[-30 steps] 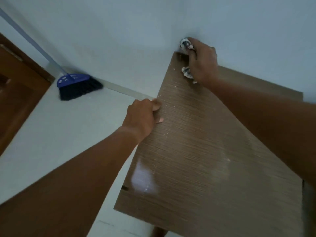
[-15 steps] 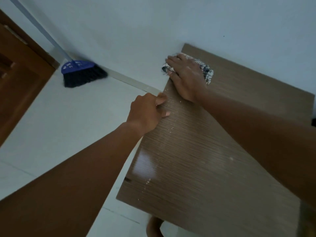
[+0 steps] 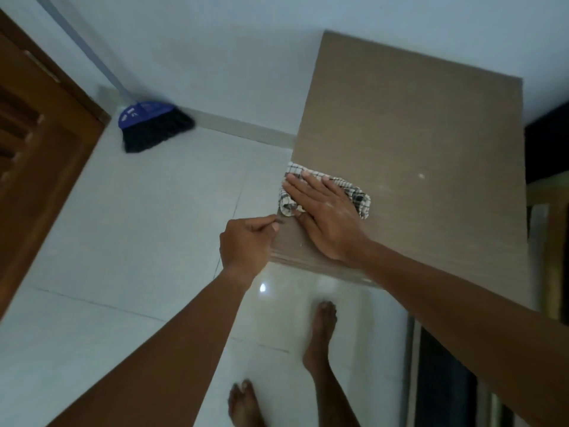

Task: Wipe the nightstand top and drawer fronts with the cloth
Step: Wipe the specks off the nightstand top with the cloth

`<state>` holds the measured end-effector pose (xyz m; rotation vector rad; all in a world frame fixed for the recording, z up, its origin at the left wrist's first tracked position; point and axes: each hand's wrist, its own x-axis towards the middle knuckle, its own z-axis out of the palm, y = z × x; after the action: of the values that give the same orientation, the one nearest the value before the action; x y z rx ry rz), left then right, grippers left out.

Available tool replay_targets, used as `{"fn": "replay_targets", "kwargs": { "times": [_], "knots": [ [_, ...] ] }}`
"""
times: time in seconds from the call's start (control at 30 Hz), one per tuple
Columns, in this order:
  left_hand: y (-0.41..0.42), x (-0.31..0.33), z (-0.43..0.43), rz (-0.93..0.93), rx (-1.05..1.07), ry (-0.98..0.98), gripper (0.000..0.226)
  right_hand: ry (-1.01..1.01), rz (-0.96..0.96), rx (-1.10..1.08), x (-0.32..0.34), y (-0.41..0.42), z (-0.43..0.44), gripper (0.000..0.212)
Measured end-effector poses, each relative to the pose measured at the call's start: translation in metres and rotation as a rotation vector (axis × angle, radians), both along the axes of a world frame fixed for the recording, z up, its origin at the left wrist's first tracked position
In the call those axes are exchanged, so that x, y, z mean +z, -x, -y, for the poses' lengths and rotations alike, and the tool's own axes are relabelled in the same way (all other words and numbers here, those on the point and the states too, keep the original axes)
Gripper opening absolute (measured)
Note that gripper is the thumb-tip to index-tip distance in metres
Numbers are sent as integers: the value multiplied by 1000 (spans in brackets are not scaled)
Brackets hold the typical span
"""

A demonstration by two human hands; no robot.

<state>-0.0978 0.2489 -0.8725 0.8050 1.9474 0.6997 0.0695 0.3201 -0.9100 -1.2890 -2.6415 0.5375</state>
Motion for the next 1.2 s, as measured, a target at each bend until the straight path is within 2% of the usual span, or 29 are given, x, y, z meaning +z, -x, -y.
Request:
{"fn": "replay_targets", "kwargs": {
  "times": [0.13,0.27,0.4,0.5,0.6,0.67,0.7,0.77,0.83,0.93,1.0,1.1,1.2],
  "knots": [
    [25,-14,-23,121,102,28,15,-5,-27,101,-12,13,-7,52],
    [20,-14,-41,244,167,68,13,-60,-64,250,-11,-11,-4,46],
    [10,-4,-54,161,157,14,17,-164,-6,373,-5,-43,-8,54],
    [6,5,-44,76,138,-31,25,-172,-179,186,9,-57,7,54],
    [10,10,-23,109,131,-57,26,-168,-410,-103,37,-42,33,51],
    [19,15,-7,160,121,-35,26,-111,-442,-221,52,-10,54,49],
    [25,19,2,188,118,-29,25,-65,-416,-262,56,9,64,48],
    [37,31,23,250,97,-43,23,-19,-237,-294,57,46,87,46],
    [53,47,56,321,93,-30,24,-82,-25,-271,49,79,121,50],
    [85,54,124,416,107,13,25,-77,55,-323,45,121,184,52],
    [101,47,166,224,3,-61,26,-49,69,-348,45,140,217,53],
    [104,43,197,-305,-222,-167,32,12,134,-368,50,147,230,54],
    [95,46,215,-582,-508,-248,35,61,164,-383,49,131,234,55]
  ]
}}
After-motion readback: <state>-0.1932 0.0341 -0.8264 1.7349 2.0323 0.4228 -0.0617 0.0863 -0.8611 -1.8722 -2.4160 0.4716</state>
